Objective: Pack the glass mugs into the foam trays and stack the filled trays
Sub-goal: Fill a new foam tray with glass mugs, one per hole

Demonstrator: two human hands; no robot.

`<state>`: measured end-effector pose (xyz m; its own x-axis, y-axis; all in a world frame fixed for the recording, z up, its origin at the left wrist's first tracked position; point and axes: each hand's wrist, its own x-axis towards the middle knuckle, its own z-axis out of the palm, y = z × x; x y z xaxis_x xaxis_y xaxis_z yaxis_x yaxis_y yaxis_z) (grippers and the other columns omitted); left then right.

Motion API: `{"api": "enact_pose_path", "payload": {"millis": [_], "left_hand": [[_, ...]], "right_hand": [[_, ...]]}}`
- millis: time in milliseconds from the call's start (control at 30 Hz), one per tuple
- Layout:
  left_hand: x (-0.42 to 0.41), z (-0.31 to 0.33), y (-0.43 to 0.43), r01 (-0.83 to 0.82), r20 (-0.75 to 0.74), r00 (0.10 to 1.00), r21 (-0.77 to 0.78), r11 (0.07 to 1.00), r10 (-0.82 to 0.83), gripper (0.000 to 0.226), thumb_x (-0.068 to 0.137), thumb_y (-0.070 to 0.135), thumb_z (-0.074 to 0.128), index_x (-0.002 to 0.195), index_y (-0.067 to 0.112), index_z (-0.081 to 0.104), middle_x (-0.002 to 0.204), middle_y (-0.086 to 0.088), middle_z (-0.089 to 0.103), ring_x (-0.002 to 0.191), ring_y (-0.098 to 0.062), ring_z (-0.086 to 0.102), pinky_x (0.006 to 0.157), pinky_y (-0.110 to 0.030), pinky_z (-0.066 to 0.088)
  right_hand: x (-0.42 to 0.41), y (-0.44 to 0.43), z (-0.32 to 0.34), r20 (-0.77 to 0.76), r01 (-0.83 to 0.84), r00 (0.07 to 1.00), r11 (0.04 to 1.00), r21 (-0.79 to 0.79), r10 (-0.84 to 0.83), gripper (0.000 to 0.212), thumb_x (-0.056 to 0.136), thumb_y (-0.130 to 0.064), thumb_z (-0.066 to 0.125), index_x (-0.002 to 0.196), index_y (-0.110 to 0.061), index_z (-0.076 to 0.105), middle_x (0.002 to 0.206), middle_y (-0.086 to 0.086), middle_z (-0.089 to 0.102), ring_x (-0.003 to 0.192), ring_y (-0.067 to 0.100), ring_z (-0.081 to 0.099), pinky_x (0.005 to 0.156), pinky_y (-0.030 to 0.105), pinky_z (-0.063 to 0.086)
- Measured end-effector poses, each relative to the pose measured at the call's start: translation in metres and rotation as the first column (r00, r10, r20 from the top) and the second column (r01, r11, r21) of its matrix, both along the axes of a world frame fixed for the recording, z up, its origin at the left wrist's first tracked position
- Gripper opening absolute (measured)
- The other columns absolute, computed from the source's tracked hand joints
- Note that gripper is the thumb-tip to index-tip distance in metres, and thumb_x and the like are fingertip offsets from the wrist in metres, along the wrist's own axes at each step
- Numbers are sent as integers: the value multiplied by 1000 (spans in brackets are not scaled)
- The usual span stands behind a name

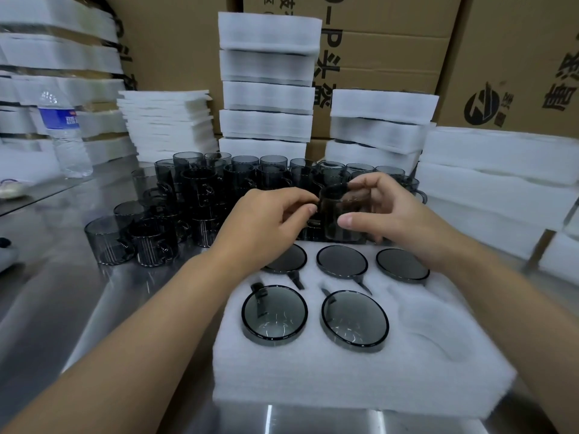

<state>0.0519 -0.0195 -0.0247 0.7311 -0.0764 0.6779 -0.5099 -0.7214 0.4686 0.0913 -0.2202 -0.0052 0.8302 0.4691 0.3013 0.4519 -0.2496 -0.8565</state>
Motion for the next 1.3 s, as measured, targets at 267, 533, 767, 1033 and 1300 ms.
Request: {"api": "enact_pose_path", "payload": {"millis": [267,533,767,1033,1300], "left_hand": [[-8,8,-6,169,110,979,35,985,-172,25,89,25,57,108,18,73,86,5,75,76,-2,69,71,-27,56],[-12,13,-8,245,128,962,-10,970,-241,23,90,20,58,107,15,72,85,5,73,74,-1,67,71,-21,54],[-18,13,-13,304,-65,951,-3,953,-303,26,87,33,57,108,27,71,90,11,74,82,-1,68,76,-28,56],[-22,14,-16,348,-241,912,29,937,-332,45,79,46,60,123,48,48,91,26,69,87,7,64,73,-18,51],[-22,12,-16,273,-193,948,78,959,-254,40,78,43,61,117,37,62,83,21,71,79,5,65,73,-27,52]], "right_hand": [[-14,-16,23,-38,-317,948,933,-171,315,53,62,-41,75,113,-38,61,111,-1,67,97,11,64,76,24,52],[-10,-30,31,-52,-465,886,881,-88,462,52,69,-27,70,120,-34,62,131,8,56,121,41,48,100,56,40],[-12,-37,35,-177,-531,843,838,-123,508,46,62,-18,75,107,-24,66,106,9,63,97,23,58,79,26,51],[-22,-65,56,-276,-565,824,761,-318,495,64,50,-50,90,99,-21,61,91,15,58,84,29,50,75,51,39],[-32,-67,60,-338,-571,820,617,-542,462,60,44,-63,87,87,-34,57,84,-5,63,65,9,50,63,35,43]]}}
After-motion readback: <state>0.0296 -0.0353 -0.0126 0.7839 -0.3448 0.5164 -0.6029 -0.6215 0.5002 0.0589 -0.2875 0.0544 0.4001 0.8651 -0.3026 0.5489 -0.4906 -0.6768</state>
